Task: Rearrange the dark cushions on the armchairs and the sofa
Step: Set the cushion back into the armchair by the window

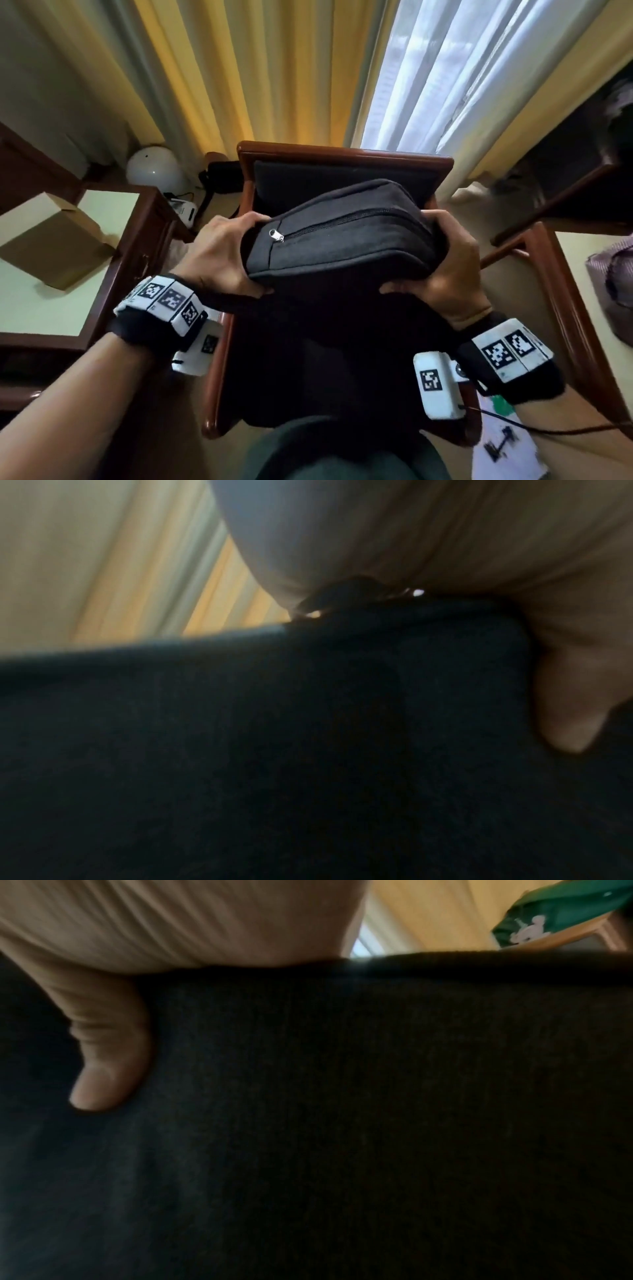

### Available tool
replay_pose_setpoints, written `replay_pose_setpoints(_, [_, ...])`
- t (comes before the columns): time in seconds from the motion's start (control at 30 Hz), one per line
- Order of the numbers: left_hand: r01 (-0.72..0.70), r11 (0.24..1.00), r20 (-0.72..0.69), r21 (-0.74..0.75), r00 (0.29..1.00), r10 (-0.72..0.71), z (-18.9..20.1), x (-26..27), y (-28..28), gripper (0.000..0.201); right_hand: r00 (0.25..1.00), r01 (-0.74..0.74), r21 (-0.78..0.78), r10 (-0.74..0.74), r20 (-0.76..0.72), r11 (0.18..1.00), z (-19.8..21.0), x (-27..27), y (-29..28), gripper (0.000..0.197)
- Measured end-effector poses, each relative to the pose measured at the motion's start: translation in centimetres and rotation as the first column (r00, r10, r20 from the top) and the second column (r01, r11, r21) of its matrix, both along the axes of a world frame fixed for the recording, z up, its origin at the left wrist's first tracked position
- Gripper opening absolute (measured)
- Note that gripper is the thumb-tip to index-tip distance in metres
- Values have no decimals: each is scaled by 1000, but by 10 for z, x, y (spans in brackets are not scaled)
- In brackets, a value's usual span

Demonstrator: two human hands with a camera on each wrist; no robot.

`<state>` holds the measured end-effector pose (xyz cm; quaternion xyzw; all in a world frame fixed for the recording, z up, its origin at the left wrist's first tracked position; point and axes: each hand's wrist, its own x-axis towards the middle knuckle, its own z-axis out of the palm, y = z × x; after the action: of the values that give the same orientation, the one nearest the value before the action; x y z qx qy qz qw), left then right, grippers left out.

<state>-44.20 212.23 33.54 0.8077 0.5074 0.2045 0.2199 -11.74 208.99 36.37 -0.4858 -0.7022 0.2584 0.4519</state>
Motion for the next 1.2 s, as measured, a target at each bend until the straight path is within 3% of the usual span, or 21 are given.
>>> replay_pose_setpoints(0.1, [-44, 999, 92, 18, 995, 42, 50, 6, 1, 101, 995, 18, 44, -14, -103, 999, 6, 18, 2, 86])
replay_pose_setpoints(0.2, [-65, 998, -43, 25, 997, 66, 68, 22, 2, 101, 979, 46, -87, -63, -194, 995, -31, 32, 2, 99])
replay_pose_setpoints(0.27, [-47, 999, -166, 2, 985, 47, 46, 35, 0, 99, 955, 91, -307, -171, -243, 947, -62, 28, -4, 94])
replay_pose_setpoints(0.4, [-40, 999, -304, -15, 952, 34, -18, 71, -9, 95, 839, 215, -599, -460, -292, 772, -103, 29, -18, 48])
replay_pose_setpoints(0.47, [-38, 998, -336, 47, 941, 51, -27, 90, -7, 99, 825, 269, -607, -504, -255, 748, -104, 47, -19, 57])
replay_pose_setpoints(0.53, [-68, 996, -369, 64, 925, 87, -26, 100, -6, 103, 865, 321, -550, -476, -162, 771, -90, 61, -16, 76])
replay_pose_setpoints(0.57, [-87, 994, -378, 72, 919, 108, -27, 101, -4, 103, 907, 330, -464, -412, -83, 822, -79, 62, -12, 82])
replay_pose_setpoints(0.63, [-107, 992, -388, 69, 913, 126, -31, 99, 0, 106, 955, 260, -228, -215, 204, 938, -53, 45, -4, 87])
replay_pose_setpoints(0.7, [-102, 993, -398, 55, 910, 116, -31, 98, 5, 108, 866, 127, -138, -42, 498, 982, -41, 16, 4, 95])
replay_pose_setpoints(0.77, [-86, 995, -416, 43, 904, 96, -30, 95, 9, 111, 714, 66, -203, 96, 693, 977, -42, -15, 9, 103])
replay_pose_setpoints(0.83, [-53, 999, -423, 3, 905, 49, -30, 86, 10, 114, 584, 100, -179, 88, 807, 979, -50, -33, 11, 104])
replay_pose_setpoints(0.87, [-45, 999, -414, -20, 910, 33, -28, 77, 10, 114, 557, 127, -151, 56, 828, 980, -53, -35, 12, 102])
replay_pose_setpoints(0.97, [-114, 992, -398, -60, 914, 81, -20, 35, 6, 112, 589, 180, -70, -51, 806, 981, -56, -24, 9, 96])
replay_pose_setpoints(1.03, [-213, 969, -329, -127, 931, 161, -21, 6, -3, 113, 601, 173, -21, -89, 794, 985, -60, -12, 3, 94])
replay_pose_setpoints(1.1, [-273, 922, -75, -274, 962, 263, -26, -13, -16, 114, 613, 176, -1, -109, 782, 984, -61, 3, -3, 93])
replay_pose_setpoints(1.17, [-212, 892, 208, -399, 926, 314, -30, -9, -30, 118, 618, 214, -9, -128, 776, 977, -61, 16, -7, 95])
replay_pose_setpoints(1.2, [-183, 888, 285, -421, 903, 321, -32, 0, -36, 121, 614, 239, -28, -129, 779, 971, -61, 21, -8, 97])
